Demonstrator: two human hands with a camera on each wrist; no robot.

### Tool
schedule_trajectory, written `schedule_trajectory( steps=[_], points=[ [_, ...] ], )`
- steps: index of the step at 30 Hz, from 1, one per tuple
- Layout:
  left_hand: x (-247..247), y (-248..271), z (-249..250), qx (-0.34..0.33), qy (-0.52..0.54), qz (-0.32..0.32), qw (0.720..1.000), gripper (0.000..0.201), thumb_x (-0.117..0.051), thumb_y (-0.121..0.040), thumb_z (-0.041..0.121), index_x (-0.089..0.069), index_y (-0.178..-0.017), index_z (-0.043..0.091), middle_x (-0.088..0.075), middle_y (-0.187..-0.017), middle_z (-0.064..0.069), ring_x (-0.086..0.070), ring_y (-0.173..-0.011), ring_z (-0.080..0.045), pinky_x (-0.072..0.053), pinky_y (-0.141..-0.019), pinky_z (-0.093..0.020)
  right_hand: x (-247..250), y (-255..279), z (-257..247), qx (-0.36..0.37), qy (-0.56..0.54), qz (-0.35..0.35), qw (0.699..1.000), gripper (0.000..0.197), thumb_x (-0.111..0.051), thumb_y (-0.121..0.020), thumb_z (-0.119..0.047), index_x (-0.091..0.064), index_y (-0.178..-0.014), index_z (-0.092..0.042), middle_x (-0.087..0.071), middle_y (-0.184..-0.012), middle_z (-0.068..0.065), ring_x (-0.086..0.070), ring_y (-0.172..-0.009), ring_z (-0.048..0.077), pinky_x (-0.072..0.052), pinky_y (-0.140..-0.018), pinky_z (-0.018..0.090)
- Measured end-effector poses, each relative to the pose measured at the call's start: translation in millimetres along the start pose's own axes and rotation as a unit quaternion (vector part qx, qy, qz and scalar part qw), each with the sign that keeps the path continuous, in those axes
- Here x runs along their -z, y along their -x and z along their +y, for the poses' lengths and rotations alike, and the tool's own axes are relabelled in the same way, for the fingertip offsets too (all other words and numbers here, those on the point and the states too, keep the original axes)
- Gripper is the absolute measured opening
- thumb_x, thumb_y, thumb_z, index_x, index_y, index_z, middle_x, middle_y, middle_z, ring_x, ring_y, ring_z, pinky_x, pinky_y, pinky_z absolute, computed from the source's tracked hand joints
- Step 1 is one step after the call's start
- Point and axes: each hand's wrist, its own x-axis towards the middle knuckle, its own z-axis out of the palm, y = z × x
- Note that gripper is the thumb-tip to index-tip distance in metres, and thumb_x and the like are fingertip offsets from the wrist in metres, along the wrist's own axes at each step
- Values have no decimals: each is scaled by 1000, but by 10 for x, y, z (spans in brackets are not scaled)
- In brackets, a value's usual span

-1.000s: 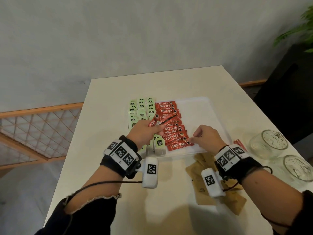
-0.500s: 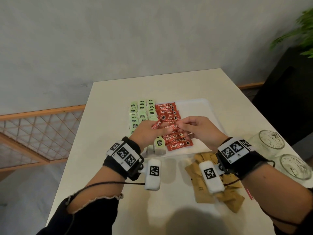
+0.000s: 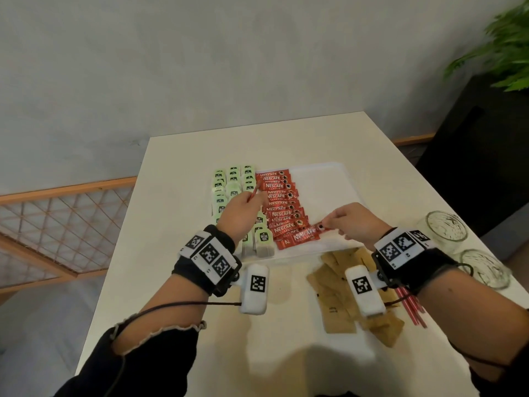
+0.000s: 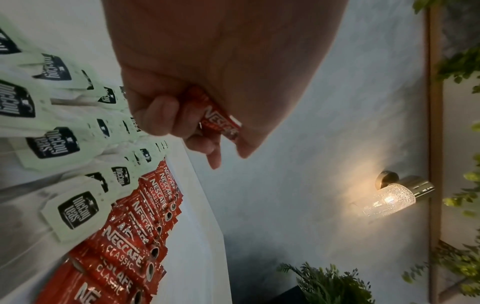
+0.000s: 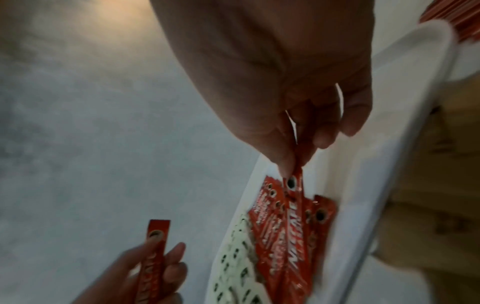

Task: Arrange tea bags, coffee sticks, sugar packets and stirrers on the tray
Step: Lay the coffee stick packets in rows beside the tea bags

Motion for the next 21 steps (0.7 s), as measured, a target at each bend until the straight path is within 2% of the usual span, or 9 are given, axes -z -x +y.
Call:
schedule_trajectory(
  steps=[2,5,8,9,11,15,17,19,21],
  points=[
    [20,-24,4,25,24,3,999,39,-31,-103,35,-64,-99,13,-52,-85,8,-42,-67,-7,-36,-68,-30,18,-28,112,-22,41,-10,999,14,-68,-89,-16,-74,-93,-4,-70,-92,6,-56,-75,11,-42,-73,23],
    [55,-93,-66,50,68,27,996,40,-27,-103,27,-64,-94,15,-49,-84,2,-36,-59,-10,-32,-55,-27,5,-69,194,-54,84,-7,995,18,-72,-85,-14,-74,-96,-1,-71,-100,11,-61,-89,19,-45,-78,28],
    [66,-140,-136,43,39,39,998,23,-35,-100,17,-57,-101,11,-48,-80,1,-39,-60,-10,-33,-55,-26,-67,-85,187,-74,123,2,990,20,-75,-82,-14,-70,-94,1,-62,-93,7,-54,-85,17,-44,-75,30],
    [63,-150,-159,41,29,40,998,20,-36,-100,15,-56,-101,11,-45,-74,2,-37,-58,-11,-32,-53,-25,-99,-88,172,-71,130,4,989,16,-75,-81,-14,-66,-88,-3,-59,-90,7,-53,-83,17,-46,-76,32],
    [60,-170,-216,37,30,34,998,18,-40,-100,16,-57,-105,10,-41,-68,2,-35,-55,-11,-32,-52,-25,-164,-106,154,-62,137,9,989,21,-78,-79,-18,-63,-87,-5,-60,-90,6,-55,-86,19,-43,-75,29],
    [57,-174,-314,17,37,11,999,13,-56,-97,14,-59,-109,12,-55,-81,0,-47,-62,-11,-43,-57,-26,-275,-161,122,-46,116,15,992,20,-79,-77,-18,-62,-79,-8,-62,-84,3,-58,-86,19,-43,-74,28],
    [56,-163,-347,13,48,1,999,22,-65,-92,12,-57,-113,12,-62,-89,-6,-55,-68,-12,-49,-60,-26,-308,-188,135,-41,114,4,993,18,-80,-76,-19,-67,-76,-5,-68,-83,8,-63,-86,22,-47,-76,30],
    [53,-148,-367,13,68,-8,998,33,-71,-87,10,-56,-116,10,-64,-90,-9,-61,-73,-14,-53,-62,-26,-312,-208,175,-38,109,-12,993,22,-80,-76,-23,-69,-75,-3,-67,-79,12,-65,-85,26,-46,-75,30],
    [42,-125,-368,12,82,-14,996,41,-76,-82,9,-56,-117,9,-66,-87,-9,-64,-75,-15,-55,-63,-24,-294,-191,189,-20,93,9,995,31,-78,-78,-33,-61,-79,-7,-62,-81,5,-60,-82,21,-43,-75,29]
  ],
)
